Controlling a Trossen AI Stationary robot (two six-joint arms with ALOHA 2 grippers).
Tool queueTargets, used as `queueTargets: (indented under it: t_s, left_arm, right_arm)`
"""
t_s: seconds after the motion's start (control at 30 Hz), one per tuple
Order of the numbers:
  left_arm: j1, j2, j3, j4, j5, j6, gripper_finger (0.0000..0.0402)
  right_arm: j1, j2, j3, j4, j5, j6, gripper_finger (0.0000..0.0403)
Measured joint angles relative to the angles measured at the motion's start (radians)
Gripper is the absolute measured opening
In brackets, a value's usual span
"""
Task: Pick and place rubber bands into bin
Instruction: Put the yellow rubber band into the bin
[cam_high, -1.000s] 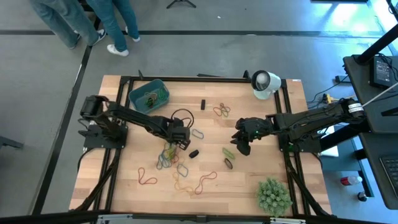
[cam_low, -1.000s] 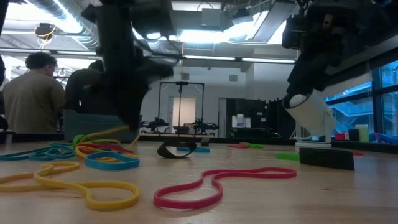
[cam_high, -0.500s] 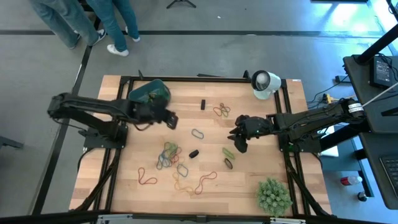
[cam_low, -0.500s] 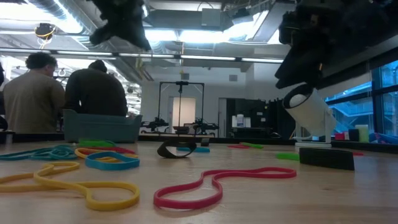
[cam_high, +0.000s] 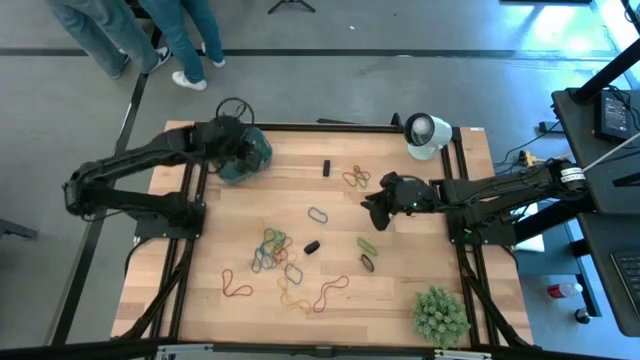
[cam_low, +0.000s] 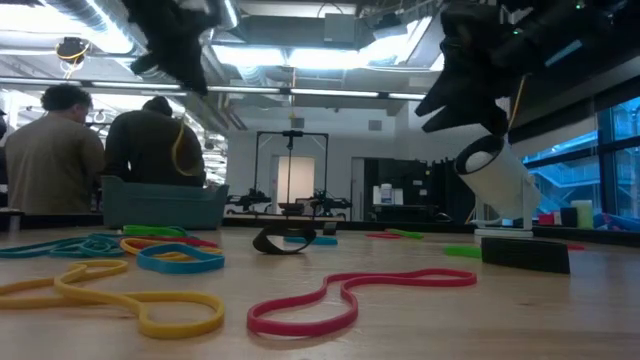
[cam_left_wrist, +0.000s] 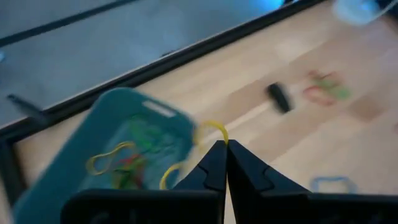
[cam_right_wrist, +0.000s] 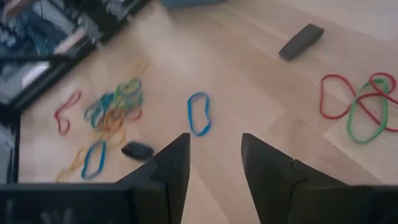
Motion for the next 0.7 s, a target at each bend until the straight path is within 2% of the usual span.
queueTargets:
  t_s: [0.17,0.33,0.5,0.7]
  left_arm:
    - [0.194,0.087,0.0,-0.032,0.086,0.164,0.0002]
    - [0.33,0.222,0.0,-0.046,0.144,0.303,0.0003]
    - [0.403,0.367,0.0,-0.057,0.157,0.385,0.0003]
    - [0.434,0.509,0.0,-0.045,0.199,0.431,0.0003]
  right_arm:
    - [-0.041,0.0,0.0,0.036,0.001,0.074,0.0147]
    - [-0.069,0.0,0.0,0.067,0.001,0.118,0.0147]
    - [-0.088,0.0,0.0,0.09,0.001,0.158,0.0147]
    - [-0.09,0.0,0.0,0.09,0.039,0.209,0.0147]
